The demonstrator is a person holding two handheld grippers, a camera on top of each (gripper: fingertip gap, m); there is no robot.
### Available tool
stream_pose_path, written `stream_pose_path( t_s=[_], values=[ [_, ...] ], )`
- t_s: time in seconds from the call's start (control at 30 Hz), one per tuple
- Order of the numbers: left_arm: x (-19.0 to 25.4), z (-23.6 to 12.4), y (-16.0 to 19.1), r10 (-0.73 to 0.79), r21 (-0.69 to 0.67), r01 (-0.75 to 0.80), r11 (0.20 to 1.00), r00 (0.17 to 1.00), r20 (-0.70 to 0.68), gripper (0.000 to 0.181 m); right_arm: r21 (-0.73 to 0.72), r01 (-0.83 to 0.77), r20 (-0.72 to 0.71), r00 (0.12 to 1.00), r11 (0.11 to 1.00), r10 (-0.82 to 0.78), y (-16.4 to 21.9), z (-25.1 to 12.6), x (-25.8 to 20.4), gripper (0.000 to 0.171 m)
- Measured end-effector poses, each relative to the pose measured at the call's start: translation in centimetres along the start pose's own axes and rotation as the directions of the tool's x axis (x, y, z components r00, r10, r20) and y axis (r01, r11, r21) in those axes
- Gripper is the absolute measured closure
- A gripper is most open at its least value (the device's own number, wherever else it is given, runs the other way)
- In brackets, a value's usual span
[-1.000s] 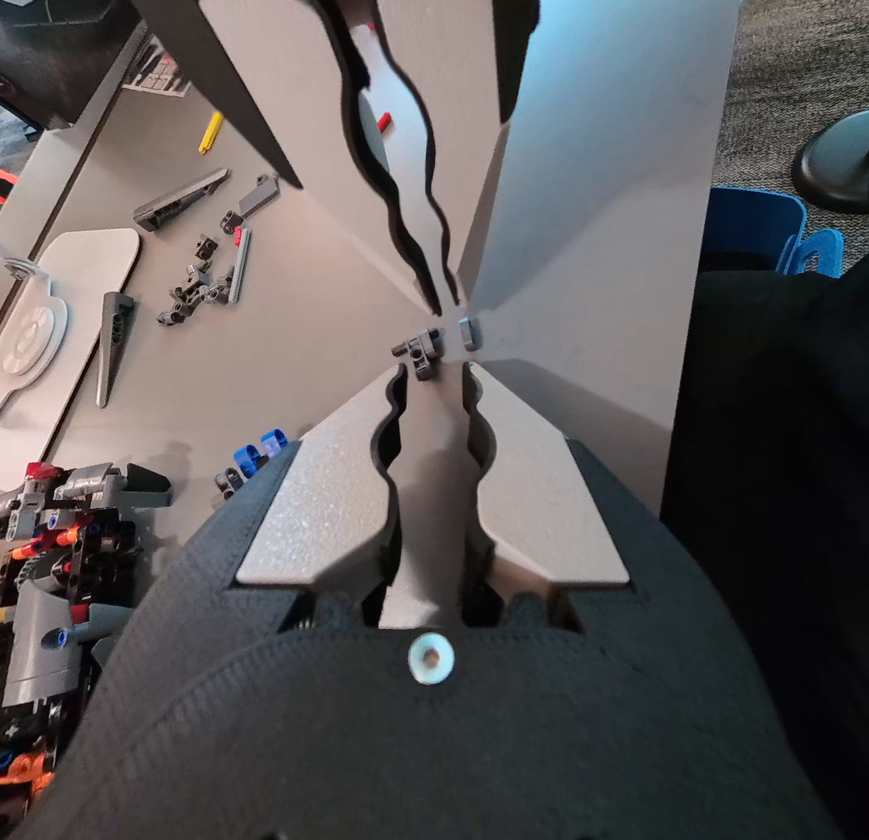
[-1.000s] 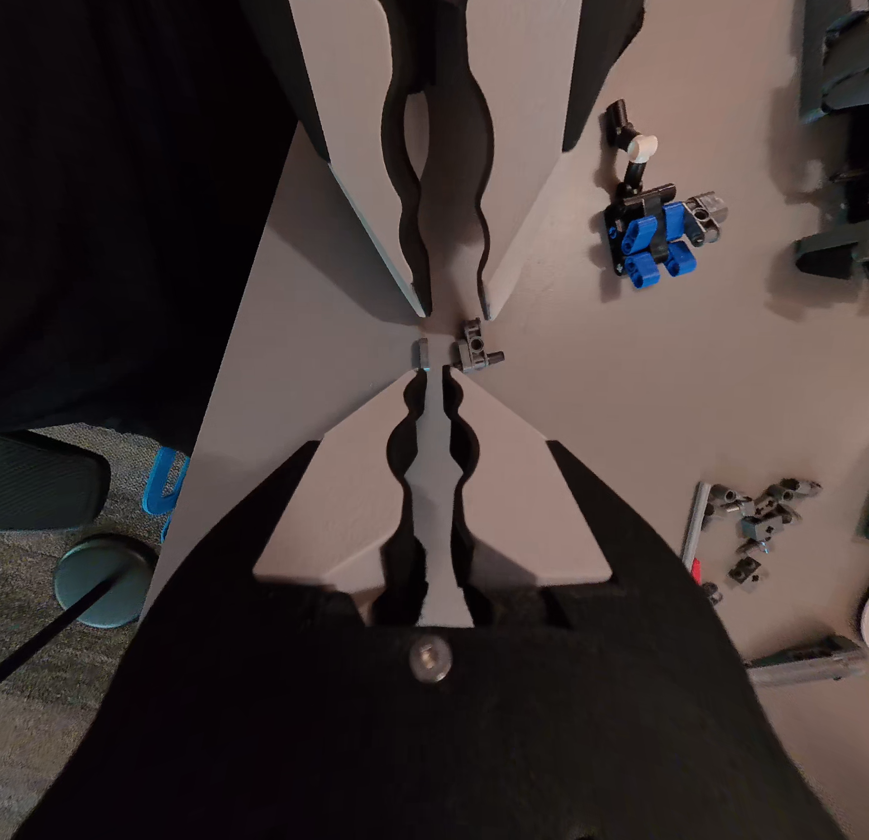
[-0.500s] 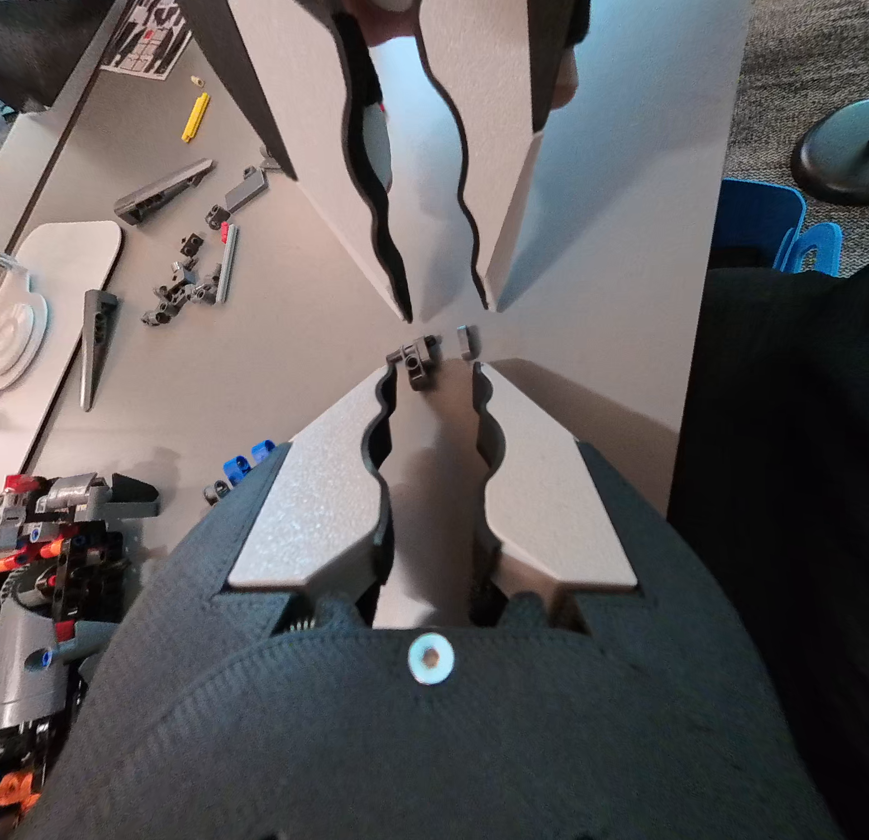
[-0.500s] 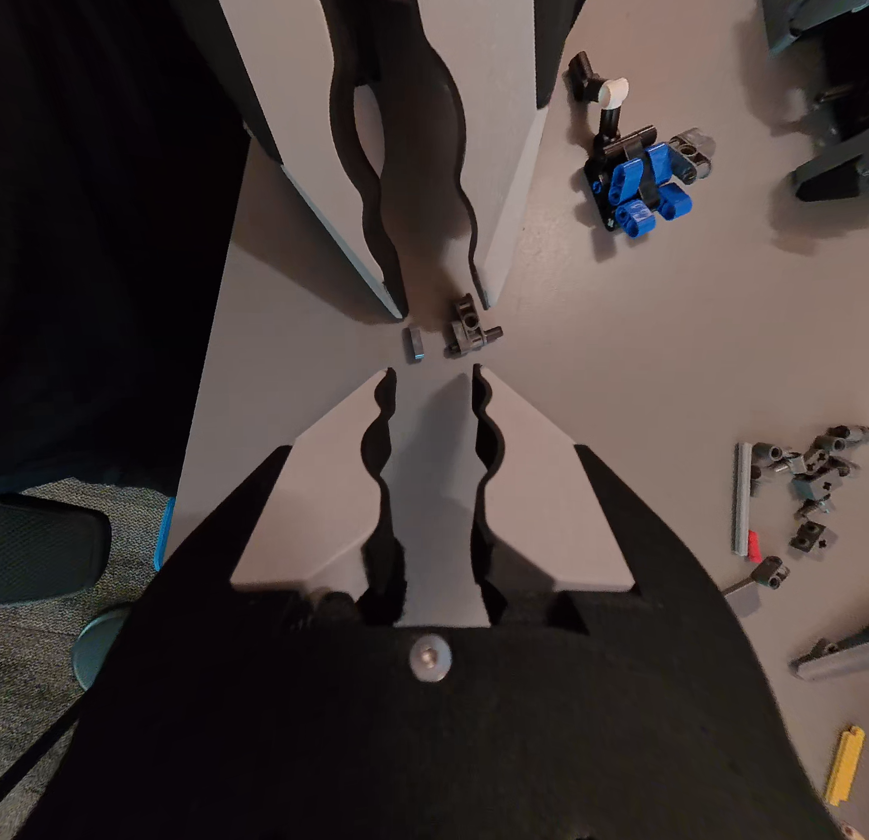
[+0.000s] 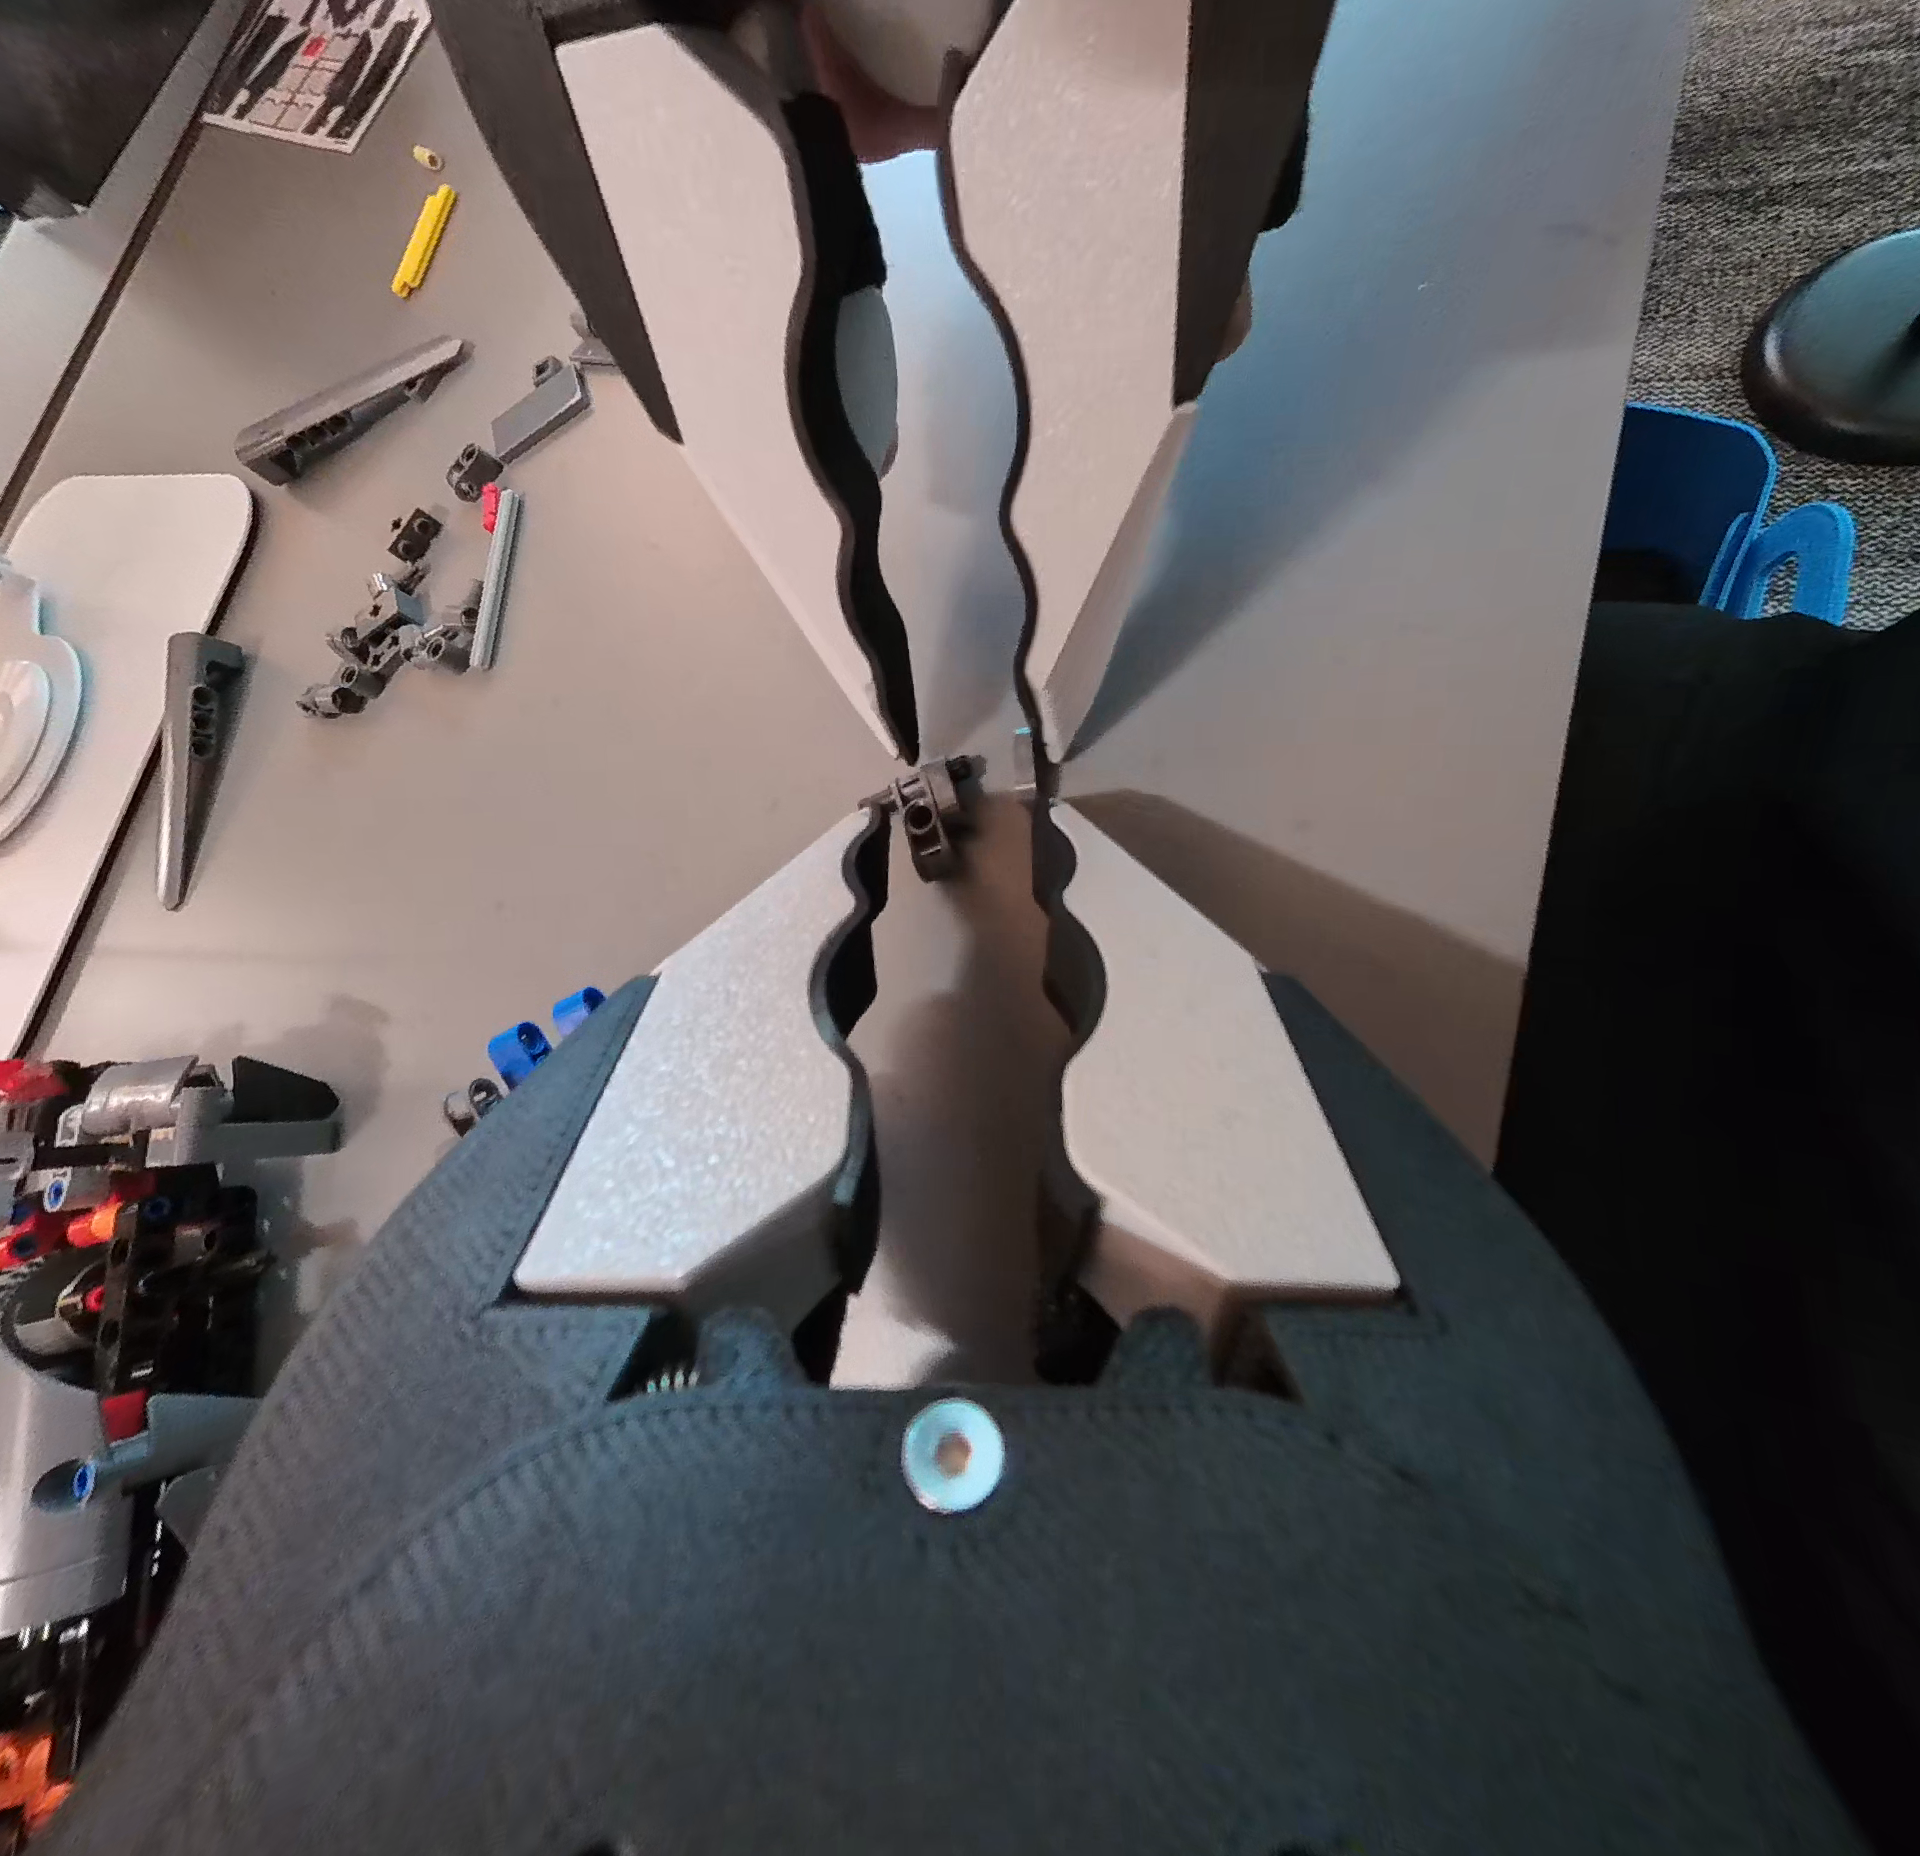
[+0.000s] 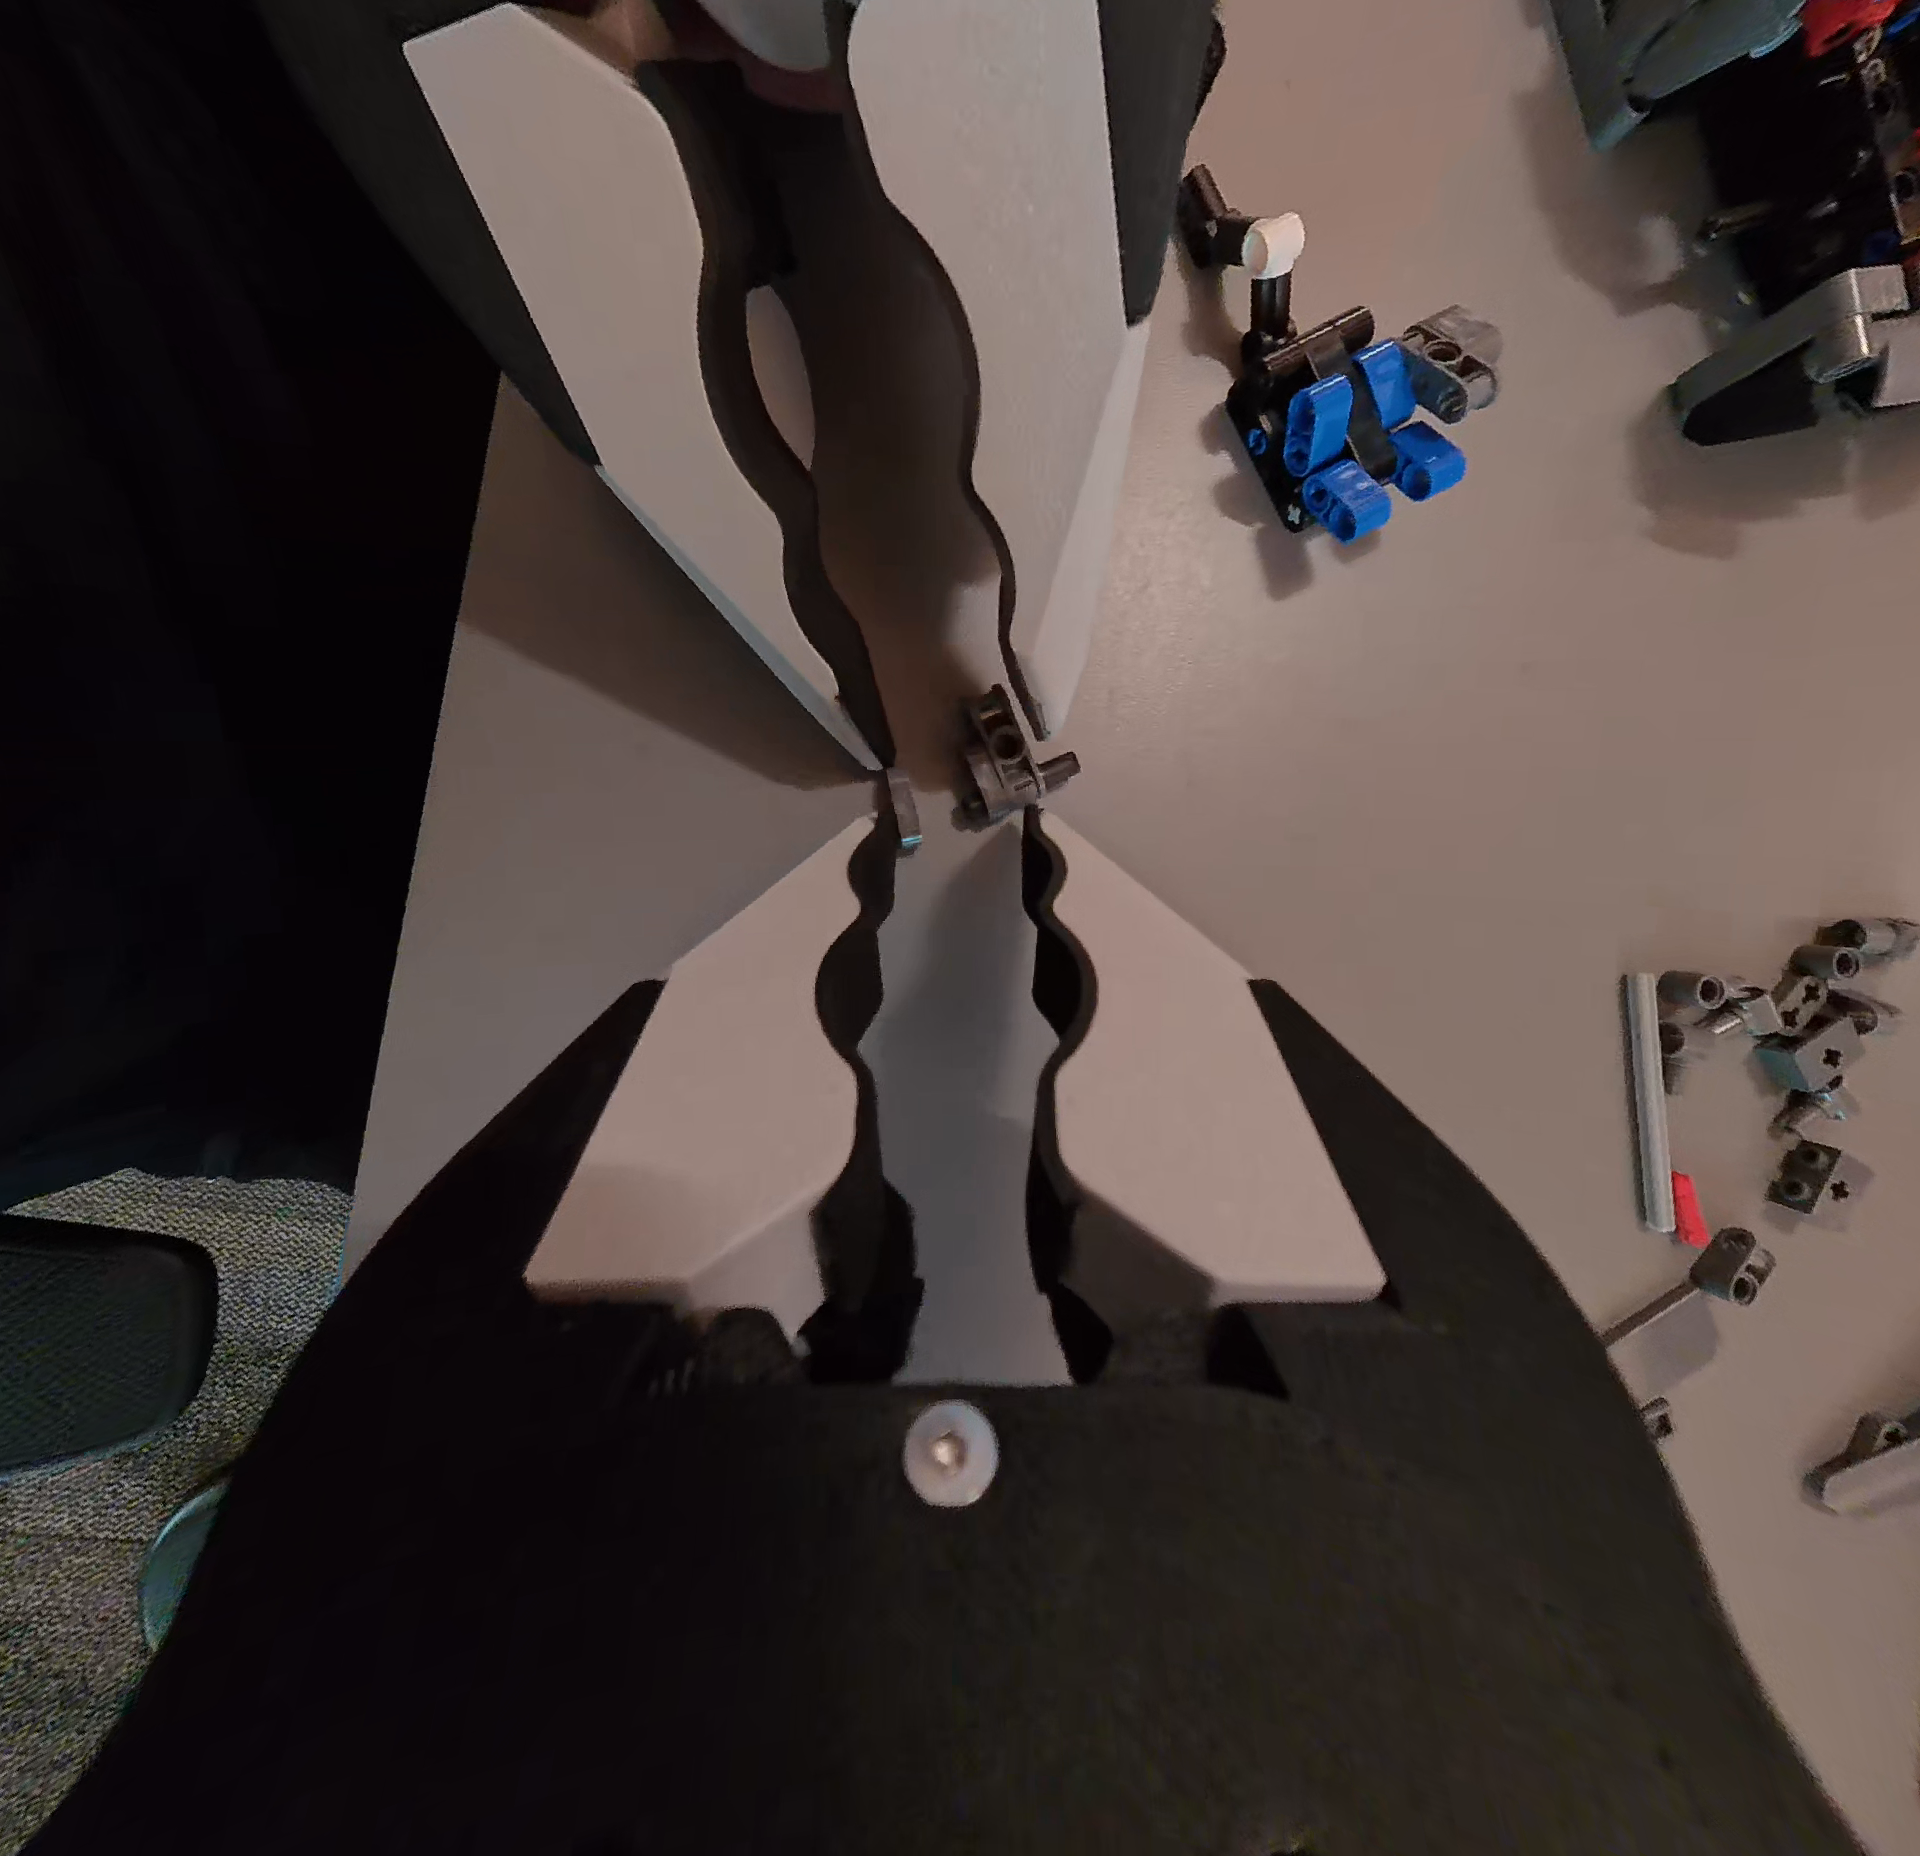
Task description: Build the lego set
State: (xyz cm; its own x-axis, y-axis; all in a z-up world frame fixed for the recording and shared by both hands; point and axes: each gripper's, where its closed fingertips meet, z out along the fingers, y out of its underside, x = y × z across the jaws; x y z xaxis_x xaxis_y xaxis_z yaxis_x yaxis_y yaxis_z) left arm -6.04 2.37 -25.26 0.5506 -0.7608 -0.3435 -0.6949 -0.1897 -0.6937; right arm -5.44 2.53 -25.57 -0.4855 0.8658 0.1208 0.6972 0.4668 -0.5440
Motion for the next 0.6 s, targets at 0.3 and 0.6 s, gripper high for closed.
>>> stream_pose_path(
  t_s=[0.3, 0.6],
  values=[
    [0.05, 0.01, -0.03, 0.002, 0.001, -0.002, 1.0, 1.0, -0.007, 0.157, 0.009, -0.01, -0.011, 1.0, 1.0, 0.01, 0.12, -0.03, 0.38, 0.152],
    [-0.16, 0.11, 0.08, -0.007, -0.009, 0.007, 1.0, 1.0, 0.0, 0.16, 0.026, -0.015, -0.02, 1.0, 1.0, 0.015, -0.09, 0.11, 0.45, 0.154]
  ],
)
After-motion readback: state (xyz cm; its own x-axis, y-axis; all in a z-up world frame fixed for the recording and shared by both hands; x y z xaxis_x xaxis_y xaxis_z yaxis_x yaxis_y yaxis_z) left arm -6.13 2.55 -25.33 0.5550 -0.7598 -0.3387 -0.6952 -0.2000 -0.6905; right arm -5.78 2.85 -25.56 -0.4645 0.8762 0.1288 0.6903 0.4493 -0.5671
